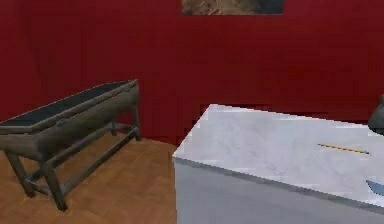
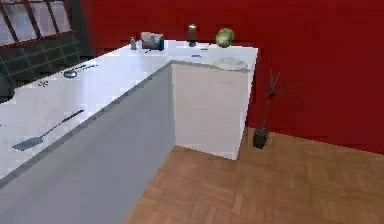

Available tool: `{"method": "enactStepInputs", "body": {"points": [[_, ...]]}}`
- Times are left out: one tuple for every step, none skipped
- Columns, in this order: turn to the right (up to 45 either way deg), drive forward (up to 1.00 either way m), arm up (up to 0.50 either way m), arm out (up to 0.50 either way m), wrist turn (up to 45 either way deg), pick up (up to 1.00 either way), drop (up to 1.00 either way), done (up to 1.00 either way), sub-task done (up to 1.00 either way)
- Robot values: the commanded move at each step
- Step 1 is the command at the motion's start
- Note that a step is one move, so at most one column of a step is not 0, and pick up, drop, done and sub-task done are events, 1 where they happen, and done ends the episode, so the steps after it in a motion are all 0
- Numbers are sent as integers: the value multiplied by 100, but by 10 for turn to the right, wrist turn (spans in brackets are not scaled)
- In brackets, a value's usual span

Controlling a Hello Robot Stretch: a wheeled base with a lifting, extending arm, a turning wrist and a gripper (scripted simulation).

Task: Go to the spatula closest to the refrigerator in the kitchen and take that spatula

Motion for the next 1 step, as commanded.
{"method": "enactStepInputs", "body": {"points": [[-270, 0, 0, 0, 0, 0, 0, 0, 0]]}}
